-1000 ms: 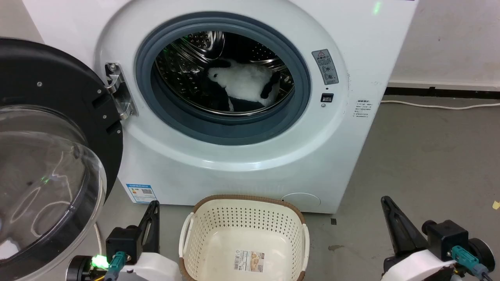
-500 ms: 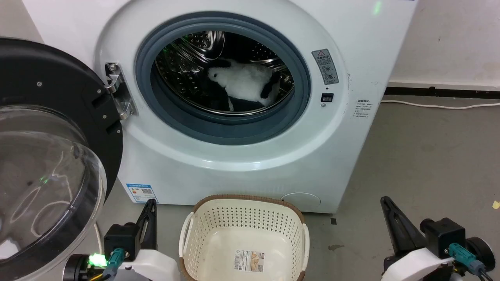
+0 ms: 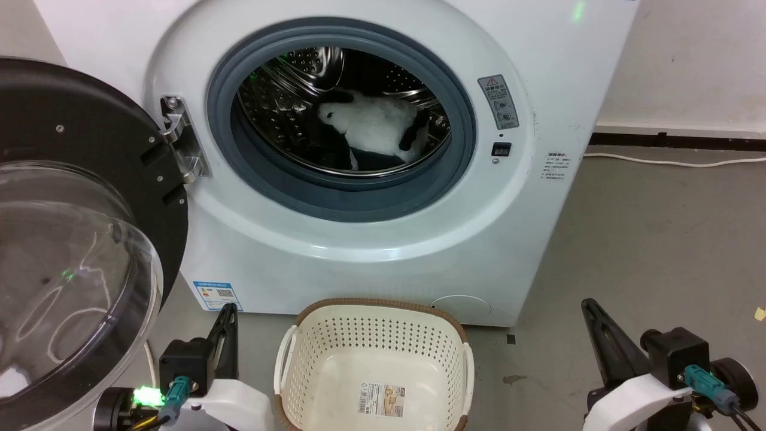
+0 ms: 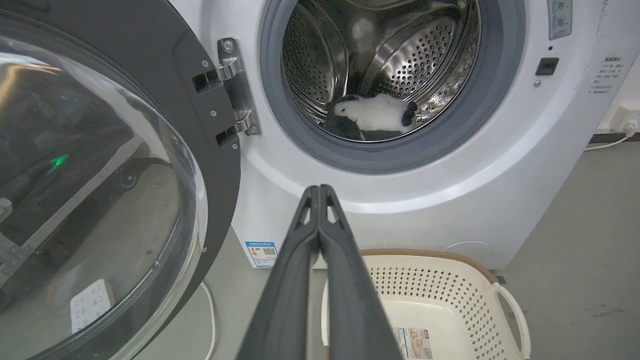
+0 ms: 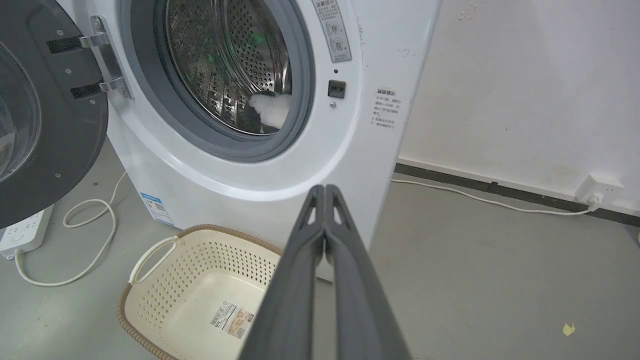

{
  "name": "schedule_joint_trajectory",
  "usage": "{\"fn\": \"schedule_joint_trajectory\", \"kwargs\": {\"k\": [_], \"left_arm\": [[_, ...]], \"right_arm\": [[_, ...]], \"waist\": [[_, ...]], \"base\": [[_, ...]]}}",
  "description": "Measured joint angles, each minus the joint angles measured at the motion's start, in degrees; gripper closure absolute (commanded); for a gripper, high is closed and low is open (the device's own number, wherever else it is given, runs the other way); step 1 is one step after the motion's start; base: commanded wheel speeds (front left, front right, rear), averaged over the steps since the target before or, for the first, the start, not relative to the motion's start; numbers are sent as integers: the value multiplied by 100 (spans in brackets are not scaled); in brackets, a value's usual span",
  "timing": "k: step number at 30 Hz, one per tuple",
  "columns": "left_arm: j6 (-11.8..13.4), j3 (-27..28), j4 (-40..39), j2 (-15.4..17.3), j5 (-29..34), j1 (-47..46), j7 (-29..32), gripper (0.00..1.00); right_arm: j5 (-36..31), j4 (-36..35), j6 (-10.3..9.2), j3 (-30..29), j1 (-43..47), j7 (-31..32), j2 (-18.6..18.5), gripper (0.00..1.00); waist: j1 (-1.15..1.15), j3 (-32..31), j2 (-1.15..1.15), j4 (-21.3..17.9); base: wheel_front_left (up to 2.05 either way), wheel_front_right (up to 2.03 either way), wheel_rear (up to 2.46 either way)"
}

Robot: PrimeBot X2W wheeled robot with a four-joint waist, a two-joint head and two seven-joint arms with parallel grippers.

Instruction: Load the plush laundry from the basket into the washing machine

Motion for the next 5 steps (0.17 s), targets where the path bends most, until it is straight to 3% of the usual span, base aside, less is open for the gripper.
{"fn": "schedule_joint_trajectory", "kwargs": {"k": [5], "left_arm": [[0, 11, -7, -4, 20, -1, 0, 100]], "right_arm": [[0, 0, 0, 0, -1, 3, 0, 100]], "waist": [[0, 0, 0, 0]], "base": [[0, 0, 0]]}}
